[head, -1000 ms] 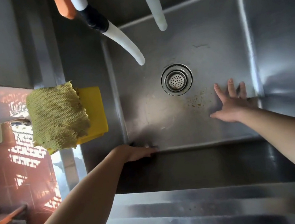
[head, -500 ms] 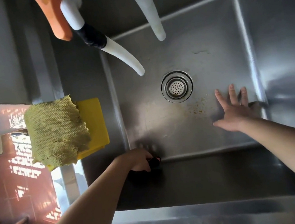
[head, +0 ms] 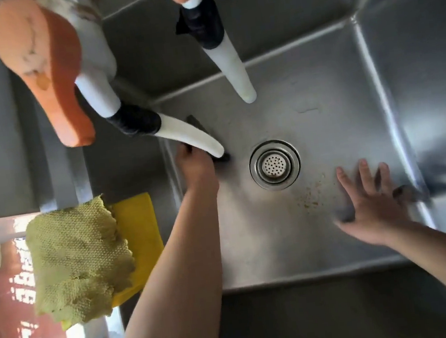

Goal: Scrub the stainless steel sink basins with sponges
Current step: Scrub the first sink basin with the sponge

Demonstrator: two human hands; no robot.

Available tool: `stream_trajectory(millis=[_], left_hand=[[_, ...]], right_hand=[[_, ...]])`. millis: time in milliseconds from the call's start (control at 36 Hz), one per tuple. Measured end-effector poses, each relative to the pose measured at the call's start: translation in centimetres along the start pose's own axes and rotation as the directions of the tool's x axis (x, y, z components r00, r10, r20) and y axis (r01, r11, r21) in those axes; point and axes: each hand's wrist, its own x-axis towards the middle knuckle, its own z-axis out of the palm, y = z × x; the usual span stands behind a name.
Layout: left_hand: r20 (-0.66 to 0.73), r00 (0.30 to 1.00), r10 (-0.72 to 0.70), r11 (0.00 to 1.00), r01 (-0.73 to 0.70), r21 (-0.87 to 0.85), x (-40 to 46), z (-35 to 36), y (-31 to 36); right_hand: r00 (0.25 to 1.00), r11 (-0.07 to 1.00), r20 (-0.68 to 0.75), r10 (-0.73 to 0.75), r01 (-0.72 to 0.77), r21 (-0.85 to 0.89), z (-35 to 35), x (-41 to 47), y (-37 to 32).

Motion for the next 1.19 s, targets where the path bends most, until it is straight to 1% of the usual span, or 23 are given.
stream_trajectory(millis=[56, 111, 139, 167, 194, 222, 250, 306, 333, 361, 389, 472, 500, 583, 639, 722, 778, 833, 917, 1000, 1083, 1139, 1194], left_hand=[[-0.064, 0.984, 0.168, 0.983, -0.162, 0.091, 2.4, 1.6, 1.4], [-0.102, 0.946, 0.309, 0.935, -0.282, 0.214, 4.8, 3.0, 2.5], [-0.088, 0.929, 0.36, 0.905, -0.325, 0.275, 5.9, 3.7, 2.9], [-0.034, 0.914, 0.404, 0.841, -0.356, 0.406, 7.2, 4.3, 3.0], [0.069, 0.909, 0.412, 0.733, -0.375, 0.567, 8.2, 4.9, 2.8], [0.192, 0.902, 0.387, 0.598, -0.404, 0.692, 9.1, 5.5, 2.4], [0.294, 0.889, 0.35, 0.461, -0.437, 0.772, 9.7, 6.1, 1.9], [0.4, 0.87, 0.289, 0.221, -0.467, 0.856, 10.5, 6.6, 0.8], [0.421, 0.865, 0.274, 0.151, -0.471, 0.869, 10.6, 6.6, 0.4], [0.432, 0.86, 0.27, 0.124, -0.476, 0.871, 10.7, 6.4, 0.1], [0.443, 0.853, 0.275, 0.125, -0.489, 0.863, 10.7, 6.2, 0.0], [0.518, 0.798, 0.308, 0.208, -0.588, 0.782, 10.5, 5.2, 0.2], [0.571, 0.763, 0.303, 0.2, -0.637, 0.745, 10.4, 4.7, 0.3], [0.741, 0.636, 0.215, 0.09, -0.768, 0.634, 9.9, 3.2, -0.1], [0.788, 0.599, 0.144, 0.066, -0.8, 0.596, 9.1, 2.3, -0.6], [0.78, 0.615, 0.118, 0.059, -0.788, 0.612, 7.2, 0.5, -2.1], [0.772, 0.621, 0.134, 0.076, -0.783, 0.617, 5.7, -0.9, -3.1], [0.757, 0.635, 0.155, 0.059, -0.771, 0.634, 4.3, -2.4, -4.3], [0.703, 0.699, 0.129, 0.005, -0.71, 0.704, 1.9, -4.8, -6.3], [0.607, 0.791, 0.08, 0.026, -0.61, 0.792, -1.7, -6.9, -8.0], [0.47, 0.883, 0.01, 0.092, -0.469, 0.878, -5.3, -8.2, -9.2], [0.369, 0.927, -0.069, 0.1, -0.362, 0.927, -7.1, -8.5, -10.1], [0.259, 0.947, -0.189, 0.125, -0.238, 0.963, -8.8, -8.1, -10.9]], right_hand=[[1.0, 1.0, -0.02, 0.007, -0.008, -0.018, 0.4, 0.3, 0.2], [1.0, 1.0, -0.025, 0.017, -0.018, -0.021, 0.4, 0.5, 0.3], [1.0, 1.0, -0.026, 0.018, -0.018, -0.019, 0.5, 0.6, 0.3], [0.999, 1.0, -0.027, 0.02, -0.02, -0.018, 0.6, 0.7, 0.3], [0.999, 1.0, -0.027, 0.022, -0.022, -0.018, 0.6, 0.8, 0.2], [0.999, 1.0, -0.027, 0.024, -0.025, -0.019, 0.7, 0.9, 0.2], [0.999, 1.0, -0.029, 0.026, -0.027, -0.016, 0.8, 1.0, 0.2], [0.999, 1.0, -0.033, 0.028, -0.028, -0.007, 0.8, 1.1, 0.3], [0.999, 1.0, -0.032, 0.028, -0.028, 0.0, 0.8, 1.2, 0.2], [0.999, 1.0, -0.028, 0.029, -0.028, 0.007, 0.7, 1.2, 0.2], [0.999, 1.0, -0.028, 0.027, -0.027, 0.012, 0.7, 1.2, 0.2], [0.999, 0.999, -0.031, 0.026, -0.025, 0.028, 0.7, 1.3, 0.0], [0.999, 0.999, -0.031, 0.028, -0.027, 0.035, 0.6, 1.3, -0.1], [0.999, 0.999, -0.026, 0.032, -0.031, 0.044, 0.5, 1.1, -0.1], [0.999, 0.998, -0.02, 0.037, -0.036, 0.045, 0.2, 0.9, -0.2], [0.999, 0.998, -0.007, 0.041, -0.041, 0.039, -0.2, 0.6, -0.5], [0.999, 0.999, -0.001, 0.044, -0.044, 0.031, -0.6, 0.4, -0.7], [0.999, 0.999, 0.002, 0.044, -0.044, 0.021, -0.8, 0.2, -0.9], [0.999, 0.998, 0.0, 0.051, -0.051, 0.025, -0.8, 0.1, -1.0], [0.998, 0.997, 0.004, 0.057, -0.057, 0.045, -0.9, 0.1, -1.1], [0.998, 0.997, 0.013, 0.059, -0.06, 0.057, -0.8, 0.1, -1.0], [0.998, 0.996, 0.011, 0.066, -0.066, 0.064, -0.7, 0.0, -1.0], [0.998, 0.995, 0.005, 0.066, -0.066, 0.07, -0.5, 0.0, -0.9]])
